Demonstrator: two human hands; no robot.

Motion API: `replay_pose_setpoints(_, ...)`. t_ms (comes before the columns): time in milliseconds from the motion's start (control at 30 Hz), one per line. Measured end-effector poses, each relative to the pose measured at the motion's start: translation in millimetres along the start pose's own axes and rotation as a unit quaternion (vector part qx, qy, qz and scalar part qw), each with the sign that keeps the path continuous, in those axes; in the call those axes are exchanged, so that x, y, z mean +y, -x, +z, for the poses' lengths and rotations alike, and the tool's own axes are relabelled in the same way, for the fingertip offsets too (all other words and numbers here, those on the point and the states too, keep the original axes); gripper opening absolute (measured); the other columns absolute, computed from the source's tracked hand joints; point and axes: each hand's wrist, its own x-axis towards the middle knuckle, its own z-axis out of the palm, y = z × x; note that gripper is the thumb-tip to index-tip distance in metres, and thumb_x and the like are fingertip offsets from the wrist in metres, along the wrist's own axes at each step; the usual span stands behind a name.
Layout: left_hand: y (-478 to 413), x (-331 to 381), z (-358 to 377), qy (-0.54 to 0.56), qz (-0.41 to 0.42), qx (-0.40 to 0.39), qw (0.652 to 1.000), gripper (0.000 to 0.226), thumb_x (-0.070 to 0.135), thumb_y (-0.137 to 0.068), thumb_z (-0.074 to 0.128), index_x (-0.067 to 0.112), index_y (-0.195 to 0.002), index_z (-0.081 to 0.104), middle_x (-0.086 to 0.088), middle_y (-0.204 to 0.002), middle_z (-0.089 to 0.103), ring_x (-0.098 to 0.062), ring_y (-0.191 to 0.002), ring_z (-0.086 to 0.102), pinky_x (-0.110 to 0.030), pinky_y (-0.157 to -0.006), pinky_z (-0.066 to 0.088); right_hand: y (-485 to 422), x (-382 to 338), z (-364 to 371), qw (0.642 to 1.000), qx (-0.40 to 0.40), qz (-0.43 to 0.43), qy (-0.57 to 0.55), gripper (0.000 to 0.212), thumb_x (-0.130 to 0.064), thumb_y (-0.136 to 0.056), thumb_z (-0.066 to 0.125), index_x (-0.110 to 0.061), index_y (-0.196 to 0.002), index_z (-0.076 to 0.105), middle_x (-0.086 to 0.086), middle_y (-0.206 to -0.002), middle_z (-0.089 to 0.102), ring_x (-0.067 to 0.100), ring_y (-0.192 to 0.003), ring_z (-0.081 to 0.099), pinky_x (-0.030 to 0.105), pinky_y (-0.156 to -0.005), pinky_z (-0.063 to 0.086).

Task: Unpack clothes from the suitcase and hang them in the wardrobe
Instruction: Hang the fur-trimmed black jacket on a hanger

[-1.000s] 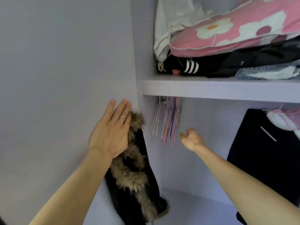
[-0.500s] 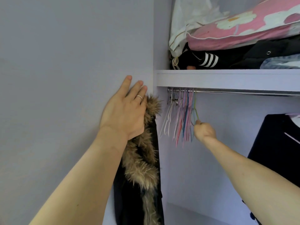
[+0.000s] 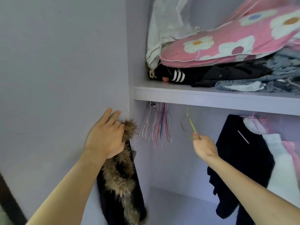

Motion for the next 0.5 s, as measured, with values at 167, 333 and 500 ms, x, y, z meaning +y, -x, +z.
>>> replay_pose_setpoints(167,-2,39,-44,0.445,-0.239,-0.107,0.856,0.022,0.025,-0.098,0.041,0.011,-0.09,0.055,-0.018,-0.099,0.067,-0.038,-0.109,0.058,-0.041,-0.102,0.035,65,8,-85,0.994,-0.074,0.008,-0.078,0.05,-0.043,-0.103,0.037,-0.017,-0.061,0.031,-0.004,-0.055,0.035,0.019,-0.055,0.034,0.031,-0.059,0.028)
replay_pose_setpoints(333,20,128,-76,0.721,-0.281,-0.201,0.601,0.015,0.018,-0.1,0.047,0.016,-0.102,0.062,-0.01,-0.102,0.064,-0.026,-0.095,0.058,-0.034,-0.085,0.042,144,35,-148,0.969,-0.132,0.088,-0.191,0.05,-0.041,-0.102,0.045,-0.021,-0.059,0.028,-0.014,-0.046,0.027,0.008,-0.042,0.022,0.022,-0.05,0.02)
replay_pose_setpoints(500,58,195,-76,0.781,-0.247,-0.309,0.483,0.044,0.052,-0.093,0.059,0.027,-0.13,0.058,0.005,-0.118,0.068,-0.019,-0.112,0.063,-0.037,-0.106,0.044,205,57,-168,0.926,-0.192,0.095,-0.311,0.054,-0.037,-0.103,0.045,-0.022,-0.056,0.023,-0.003,-0.058,0.014,0.016,-0.053,0.009,0.027,-0.05,0.013)
